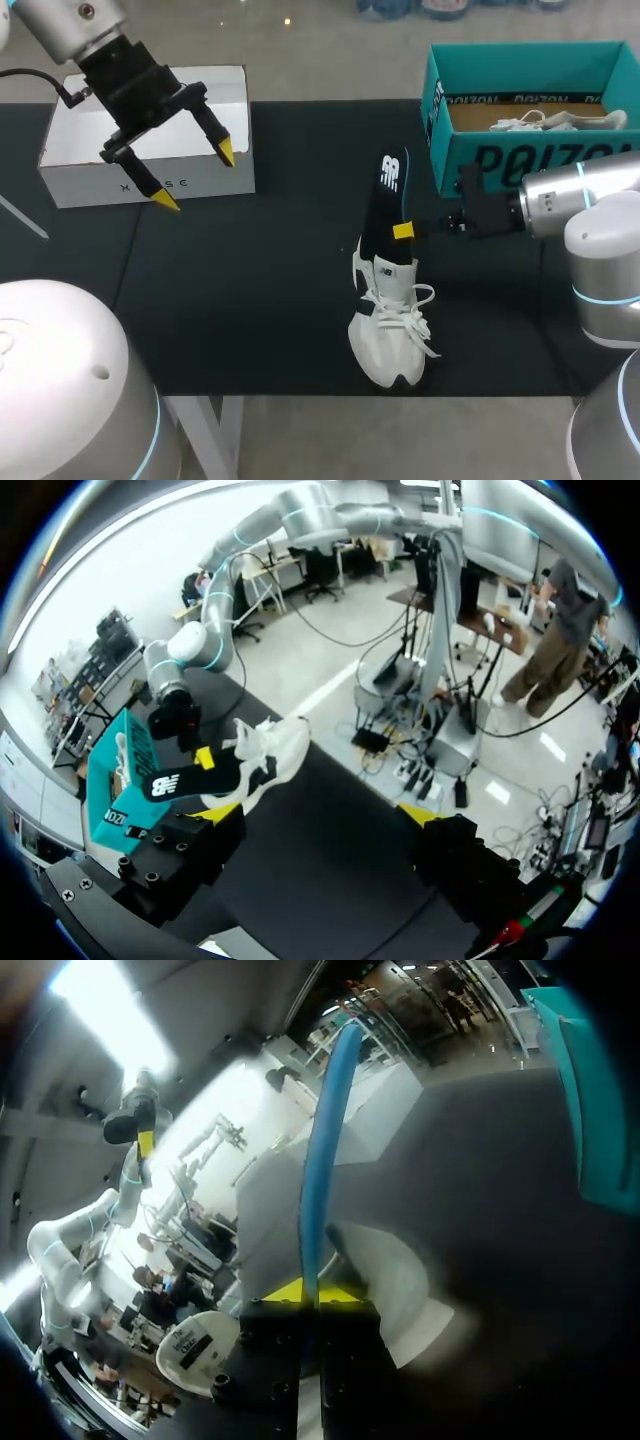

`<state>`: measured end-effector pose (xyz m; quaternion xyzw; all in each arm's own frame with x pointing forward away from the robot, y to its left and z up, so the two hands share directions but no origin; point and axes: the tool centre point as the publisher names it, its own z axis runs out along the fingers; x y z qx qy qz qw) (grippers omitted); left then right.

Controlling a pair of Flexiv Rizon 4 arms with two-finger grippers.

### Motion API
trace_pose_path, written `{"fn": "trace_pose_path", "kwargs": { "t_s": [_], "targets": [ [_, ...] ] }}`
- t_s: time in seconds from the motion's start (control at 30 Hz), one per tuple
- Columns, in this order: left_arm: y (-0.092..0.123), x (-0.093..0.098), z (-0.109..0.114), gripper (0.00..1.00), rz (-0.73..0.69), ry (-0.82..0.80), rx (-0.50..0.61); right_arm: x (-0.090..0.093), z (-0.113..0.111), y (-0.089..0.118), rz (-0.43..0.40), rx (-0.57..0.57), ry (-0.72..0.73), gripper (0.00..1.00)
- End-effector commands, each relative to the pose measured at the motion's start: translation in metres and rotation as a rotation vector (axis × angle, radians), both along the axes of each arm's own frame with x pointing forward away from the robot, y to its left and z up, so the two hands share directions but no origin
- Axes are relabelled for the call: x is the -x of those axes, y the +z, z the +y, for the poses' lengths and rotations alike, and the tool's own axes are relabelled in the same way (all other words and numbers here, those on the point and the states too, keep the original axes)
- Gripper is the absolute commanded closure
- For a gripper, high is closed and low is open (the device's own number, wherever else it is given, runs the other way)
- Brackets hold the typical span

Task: Take the shoe out of the shoebox, open the shoe tongue, remove and reinsert the insole, then place the shoe into the shoebox

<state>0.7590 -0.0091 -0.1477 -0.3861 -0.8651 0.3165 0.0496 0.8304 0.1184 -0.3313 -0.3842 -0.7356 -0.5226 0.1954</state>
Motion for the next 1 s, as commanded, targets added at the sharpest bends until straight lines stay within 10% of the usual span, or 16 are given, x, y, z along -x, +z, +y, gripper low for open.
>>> {"fn": "trace_pose_path", "kwargs": {
  "t_s": [0.03, 1.0],
  "targets": [
    [0.0, -0.001, 0.0, 0.0, 0.001, -0.002, -0.003, 0.0, 0.001, -0.001, 0.0, 0.002, -0.001, 1.0],
    [0.0, -0.001, 0.0, 0.0, 0.001, -0.002, -0.003, 0.024, 0.011, -0.012, 0.02, 0.018, 0.036, 1.0]
  ]
}}
